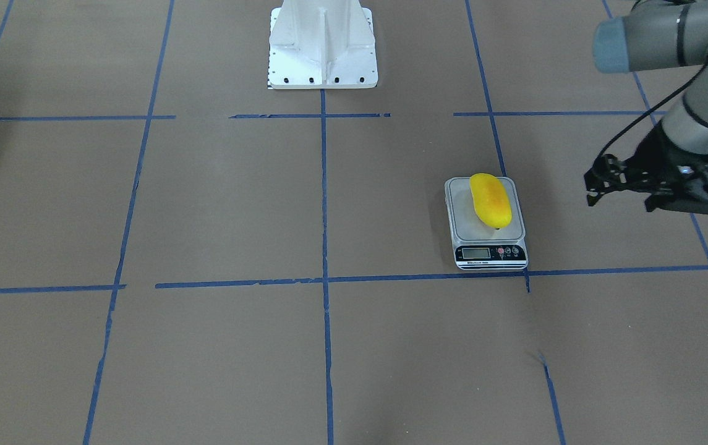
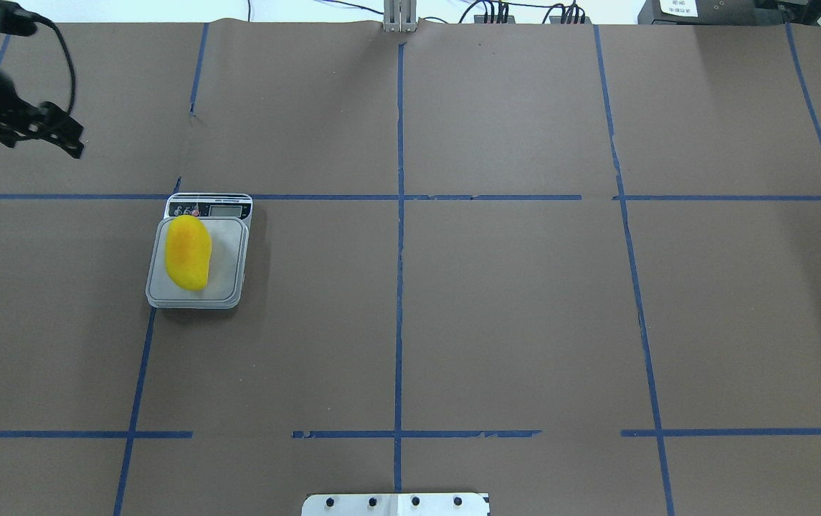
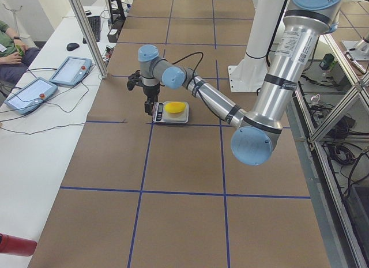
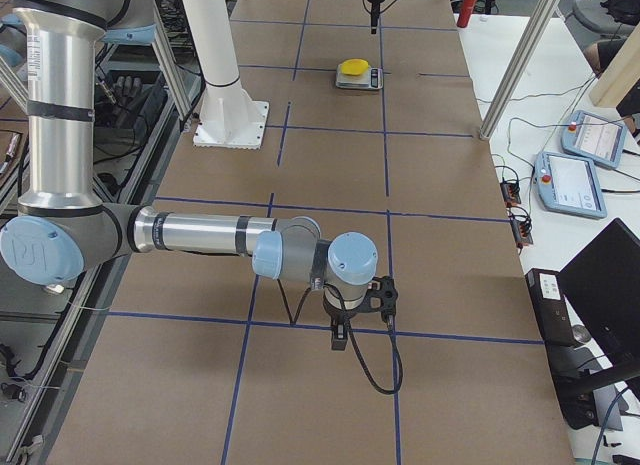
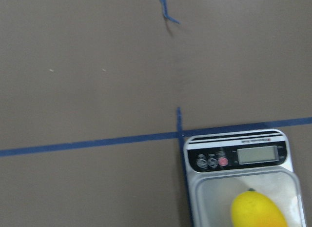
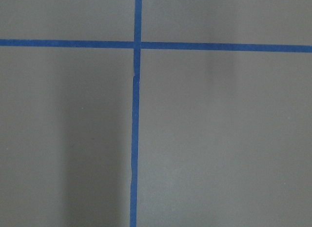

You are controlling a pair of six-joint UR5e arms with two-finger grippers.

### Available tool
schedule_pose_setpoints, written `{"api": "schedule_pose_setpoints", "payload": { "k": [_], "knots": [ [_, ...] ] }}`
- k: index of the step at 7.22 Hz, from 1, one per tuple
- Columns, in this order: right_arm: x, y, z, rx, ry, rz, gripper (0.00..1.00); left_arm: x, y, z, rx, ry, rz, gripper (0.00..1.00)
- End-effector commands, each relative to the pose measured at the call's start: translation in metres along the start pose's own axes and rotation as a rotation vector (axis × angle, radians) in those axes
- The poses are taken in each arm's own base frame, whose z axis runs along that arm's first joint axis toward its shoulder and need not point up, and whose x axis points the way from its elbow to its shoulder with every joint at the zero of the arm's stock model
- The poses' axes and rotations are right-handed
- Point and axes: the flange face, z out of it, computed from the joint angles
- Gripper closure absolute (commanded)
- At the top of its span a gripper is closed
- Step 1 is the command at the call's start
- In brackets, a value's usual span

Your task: Weigh mango

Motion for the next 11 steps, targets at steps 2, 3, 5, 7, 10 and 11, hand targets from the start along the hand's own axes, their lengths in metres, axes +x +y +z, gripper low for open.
{"api": "schedule_pose_setpoints", "payload": {
  "k": [2, 3, 5, 7, 10, 11],
  "knots": [
    [0.000, 0.000, 0.000, 0.000, 0.000, 0.000, 0.00, -0.228, 0.078, 0.011, -0.083, 0.063, 0.047, 0.00],
    [0.000, 0.000, 0.000, 0.000, 0.000, 0.000, 0.00, -0.281, 0.093, 0.021, -0.095, 0.085, 0.054, 0.00],
    [0.000, 0.001, 0.001, -0.001, 0.000, 0.001, 0.00, -0.287, 0.095, 0.021, -0.096, 0.084, 0.030, 0.00],
    [0.000, 0.001, 0.001, -0.001, 0.000, 0.001, 0.00, -0.292, 0.104, 0.025, -0.106, 0.083, -0.042, 0.00],
    [0.000, 0.001, 0.001, -0.001, 0.000, 0.001, 0.00, -0.310, 0.108, 0.005, -0.047, 0.068, -0.097, 0.00],
    [0.000, 0.000, 0.000, 0.000, 0.000, 0.000, 0.00, -0.310, 0.107, 0.004, -0.030, 0.062, -0.175, 0.00]
  ]
}}
